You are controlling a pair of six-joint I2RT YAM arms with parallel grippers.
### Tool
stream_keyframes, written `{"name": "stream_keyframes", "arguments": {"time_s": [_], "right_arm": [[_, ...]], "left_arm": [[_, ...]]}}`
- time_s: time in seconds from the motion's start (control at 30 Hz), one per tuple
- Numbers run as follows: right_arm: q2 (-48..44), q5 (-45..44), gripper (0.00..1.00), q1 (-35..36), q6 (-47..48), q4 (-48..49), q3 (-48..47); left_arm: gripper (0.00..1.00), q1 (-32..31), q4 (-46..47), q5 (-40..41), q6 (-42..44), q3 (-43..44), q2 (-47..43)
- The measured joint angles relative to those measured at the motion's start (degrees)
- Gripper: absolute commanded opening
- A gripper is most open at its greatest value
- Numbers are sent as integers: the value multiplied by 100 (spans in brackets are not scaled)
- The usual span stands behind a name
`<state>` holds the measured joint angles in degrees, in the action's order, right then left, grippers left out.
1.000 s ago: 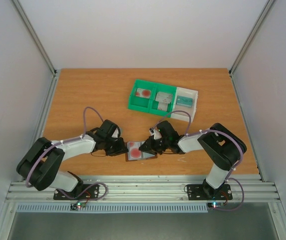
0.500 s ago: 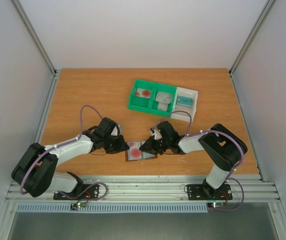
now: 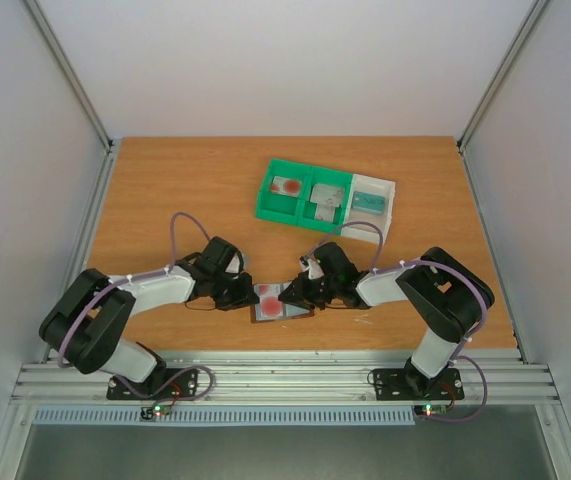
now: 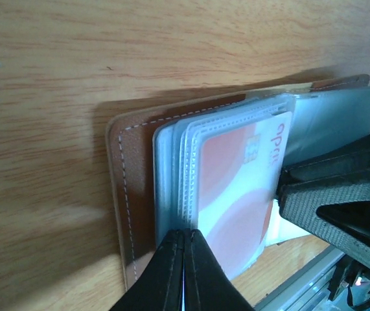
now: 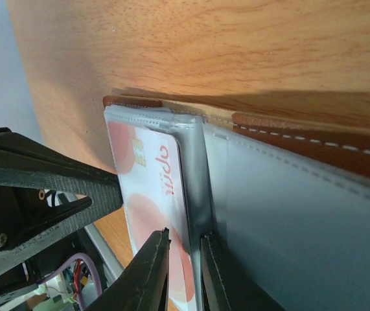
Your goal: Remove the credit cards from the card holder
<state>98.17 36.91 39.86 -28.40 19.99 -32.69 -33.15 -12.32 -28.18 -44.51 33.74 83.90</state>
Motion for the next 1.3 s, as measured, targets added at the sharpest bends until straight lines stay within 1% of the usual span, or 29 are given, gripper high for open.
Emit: {"name": "stream_keyframes", "arguments": {"time_s": [0.2,0.37,0.43,0.57,0.97,1.2,1.3], "right_arm": [[0,-2,15,-2,0,-7,0],[0,-9,7,-4,11,-31,2],[2,-20,2,-4,9,-39,13],[2,-22,1,-11,-2,0,46],[0,96,1,-96,-55,411,299],[-94,109,2,-103,-55,385,326],[-96,114,16,-103,-92,398,330]], "left_arm": [[3,0,162,-39,-2,0,166],[4,2,188,-33,-2,-2,175],[4,2,188,-31,0,-2,175],[4,2,188,-13,-2,-4,177],[5,-2,258,35,22,-11,186],[5,-7,267,59,44,-22,186],[5,-7,278,59,42,-28,184]]}}
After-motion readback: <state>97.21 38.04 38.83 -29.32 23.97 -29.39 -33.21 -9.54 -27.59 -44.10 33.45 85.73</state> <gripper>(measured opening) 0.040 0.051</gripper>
